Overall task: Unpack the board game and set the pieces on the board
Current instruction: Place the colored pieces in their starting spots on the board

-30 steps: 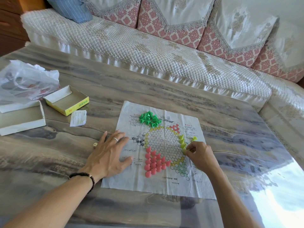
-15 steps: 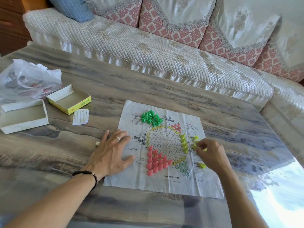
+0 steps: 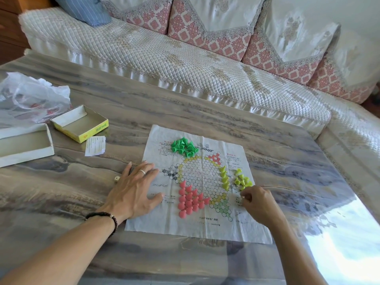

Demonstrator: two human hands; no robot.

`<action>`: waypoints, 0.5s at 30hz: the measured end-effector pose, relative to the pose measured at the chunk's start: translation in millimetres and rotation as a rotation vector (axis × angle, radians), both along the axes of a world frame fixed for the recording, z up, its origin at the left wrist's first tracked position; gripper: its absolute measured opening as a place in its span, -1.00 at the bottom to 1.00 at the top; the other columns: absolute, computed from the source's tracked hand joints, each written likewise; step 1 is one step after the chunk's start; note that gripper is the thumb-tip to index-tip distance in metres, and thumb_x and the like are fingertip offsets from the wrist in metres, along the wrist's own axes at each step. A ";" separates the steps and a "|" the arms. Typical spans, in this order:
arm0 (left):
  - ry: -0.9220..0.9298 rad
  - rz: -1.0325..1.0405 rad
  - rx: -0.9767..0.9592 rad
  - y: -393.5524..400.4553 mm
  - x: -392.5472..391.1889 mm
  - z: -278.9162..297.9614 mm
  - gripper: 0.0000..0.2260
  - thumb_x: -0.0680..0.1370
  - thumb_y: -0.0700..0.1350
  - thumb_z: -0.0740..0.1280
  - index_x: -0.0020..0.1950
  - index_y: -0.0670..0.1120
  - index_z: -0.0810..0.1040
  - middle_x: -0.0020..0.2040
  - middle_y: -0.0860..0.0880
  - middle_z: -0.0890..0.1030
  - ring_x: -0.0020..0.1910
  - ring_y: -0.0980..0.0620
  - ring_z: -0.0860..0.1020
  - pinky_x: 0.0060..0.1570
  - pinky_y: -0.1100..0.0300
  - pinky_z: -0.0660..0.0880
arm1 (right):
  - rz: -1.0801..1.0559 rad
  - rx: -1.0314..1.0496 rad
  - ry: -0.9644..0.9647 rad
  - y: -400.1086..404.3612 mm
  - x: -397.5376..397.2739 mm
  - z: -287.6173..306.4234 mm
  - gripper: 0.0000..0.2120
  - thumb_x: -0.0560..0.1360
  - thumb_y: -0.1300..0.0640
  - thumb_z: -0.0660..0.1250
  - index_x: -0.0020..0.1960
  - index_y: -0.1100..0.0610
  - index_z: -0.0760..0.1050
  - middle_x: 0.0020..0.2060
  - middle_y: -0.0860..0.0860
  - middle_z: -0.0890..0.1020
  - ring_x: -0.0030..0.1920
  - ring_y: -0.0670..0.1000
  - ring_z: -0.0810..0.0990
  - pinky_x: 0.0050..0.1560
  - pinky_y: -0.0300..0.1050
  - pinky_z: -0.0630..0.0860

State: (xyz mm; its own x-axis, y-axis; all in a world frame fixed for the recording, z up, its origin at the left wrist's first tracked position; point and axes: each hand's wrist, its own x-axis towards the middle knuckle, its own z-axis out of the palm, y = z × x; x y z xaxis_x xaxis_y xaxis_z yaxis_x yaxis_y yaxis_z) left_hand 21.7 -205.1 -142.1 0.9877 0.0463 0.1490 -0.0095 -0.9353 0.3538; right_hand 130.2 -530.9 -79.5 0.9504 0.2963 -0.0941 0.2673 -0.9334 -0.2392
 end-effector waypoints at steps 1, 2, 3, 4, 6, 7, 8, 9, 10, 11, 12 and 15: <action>0.001 -0.001 -0.001 -0.1 -0.1 0.2 -0.26 0.41 0.34 0.06 0.48 -0.05 0.29 0.51 -0.01 0.25 0.53 0.05 0.09 0.50 -0.07 -0.09 | -0.006 0.038 -0.026 1.0 0.8 0.3 -0.77 0.46 0.28 0.28 -0.26 0.01 0.56 -0.33 -0.14 0.54 -0.30 -0.07 0.52 -0.36 -0.37 0.33; 0.004 -0.001 0.000 0.0 -0.2 0.2 -0.26 0.41 0.34 0.05 0.49 -0.05 0.28 0.51 -0.01 0.24 0.53 0.06 0.08 0.50 -0.07 -0.09 | -0.025 0.093 -0.050 3.0 1.7 1.0 -0.83 0.48 0.26 0.28 -0.18 0.07 0.61 -0.27 -0.10 0.58 -0.27 -0.08 0.56 -0.32 -0.33 0.39; 0.008 -0.002 0.003 0.1 -0.2 0.4 -0.26 0.41 0.34 0.05 0.49 -0.04 0.27 0.51 0.00 0.24 0.53 0.06 0.07 0.51 -0.06 -0.10 | -0.052 0.158 -0.066 5.9 2.4 1.7 -0.87 0.50 0.23 0.30 -0.12 0.09 0.61 -0.22 -0.08 0.61 -0.26 -0.06 0.60 -0.28 -0.26 0.46; 0.010 -0.002 0.006 0.1 -0.2 0.3 -0.26 0.41 0.34 0.05 0.49 -0.04 0.26 0.51 0.00 0.23 0.53 0.06 0.07 0.51 -0.06 -0.10 | -0.078 0.222 -0.074 8.9 2.6 1.4 -0.90 0.51 0.20 0.32 -0.10 0.09 0.61 -0.21 -0.09 0.62 -0.26 -0.06 0.61 -0.25 -0.19 0.49; 0.011 0.000 0.006 0.2 0.3 0.1 -0.27 0.41 0.34 0.05 0.49 -0.04 0.27 0.51 0.00 0.23 0.53 0.06 0.07 0.51 -0.07 -0.09 | -0.107 0.316 -0.083 16.9 0.5 -1.9 -0.95 0.49 0.16 0.37 -0.13 0.06 0.60 -0.24 -0.14 0.60 -0.28 -0.11 0.59 -0.26 -0.20 0.46; 0.010 0.000 0.007 0.3 0.6 -0.1 -0.27 0.41 0.33 0.05 0.48 -0.04 0.27 0.51 0.00 0.24 0.53 0.06 0.08 0.51 -0.07 -0.09 | -0.118 0.345 -0.089 21.3 -1.4 -4.6 -0.96 0.47 0.16 0.39 -0.16 0.06 0.59 -0.26 -0.15 0.59 -0.27 -0.14 0.56 -0.27 -0.24 0.42; 0.010 -0.001 0.009 0.5 0.9 -0.7 -0.27 0.41 0.33 0.06 0.48 -0.04 0.28 0.51 -0.01 0.24 0.53 0.05 0.09 0.51 -0.07 -0.08 | -0.132 0.364 -0.093 24.7 -3.0 -8.7 -0.94 0.46 0.16 0.41 -0.19 0.06 0.59 -0.28 -0.15 0.59 -0.26 -0.16 0.54 -0.27 -0.27 0.39; 0.005 -0.002 0.009 0.6 0.9 -0.8 -0.27 0.41 0.34 0.06 0.47 -0.04 0.29 0.50 -0.01 0.26 0.52 0.04 0.10 0.50 -0.08 -0.06 | -0.145 0.375 -0.096 27.6 -5.1 -12.3 -0.92 0.45 0.17 0.41 -0.22 0.07 0.58 -0.29 -0.15 0.59 -0.26 -0.16 0.54 -0.28 -0.29 0.38; 0.003 -0.003 0.008 0.5 0.8 -1.2 -0.28 0.41 0.34 0.06 0.47 -0.05 0.30 0.50 -0.02 0.27 0.52 0.04 0.11 0.50 -0.09 -0.05 | -0.157 0.377 -0.096 29.0 -6.7 -16.4 -0.90 0.45 0.18 0.40 -0.24 0.06 0.57 -0.30 -0.14 0.59 -0.26 -0.16 0.54 -0.29 -0.30 0.38; 0.001 -0.004 0.011 0.5 0.7 -1.2 -0.28 0.42 0.33 0.07 0.46 -0.05 0.30 0.50 -0.02 0.27 0.52 0.03 0.11 0.50 -0.09 -0.04 | -0.166 0.375 -0.097 30.0 -7.9 -19.6 -0.88 0.45 0.18 0.40 -0.25 0.06 0.56 -0.31 -0.14 0.59 -0.28 -0.16 0.54 -0.30 -0.31 0.40; 0.001 -0.004 0.017 0.4 0.5 -1.0 -0.28 0.42 0.33 0.07 0.46 -0.05 0.30 0.50 -0.02 0.27 0.52 0.03 0.11 0.50 -0.10 -0.04 | -0.173 0.373 -0.096 30.4 -8.3 -21.7 -0.88 0.45 0.18 0.40 -0.25 0.05 0.55 -0.31 -0.15 0.60 -0.29 -0.16 0.55 -0.31 -0.31 0.41; 0.001 -0.005 0.032 0.6 0.5 -0.8 -0.28 0.42 0.33 0.06 0.46 -0.05 0.30 0.50 -0.02 0.27 0.52 0.03 0.11 0.50 -0.10 -0.02 | -0.168 0.376 -0.091 31.1 -8.6 -23.4 -0.88 0.44 0.18 0.42 -0.24 0.02 0.55 -0.29 -0.18 0.61 -0.29 -0.18 0.56 -0.30 -0.30 0.44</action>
State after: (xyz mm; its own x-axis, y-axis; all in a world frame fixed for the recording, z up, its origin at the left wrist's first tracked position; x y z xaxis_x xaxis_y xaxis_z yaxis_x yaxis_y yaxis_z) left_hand 22.3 -204.6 -142.9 0.9881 0.0363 0.1495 -0.0142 -0.9462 0.3233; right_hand 121.7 -499.8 -102.9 0.9879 0.1341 0.0775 0.1545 -0.8181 -0.5540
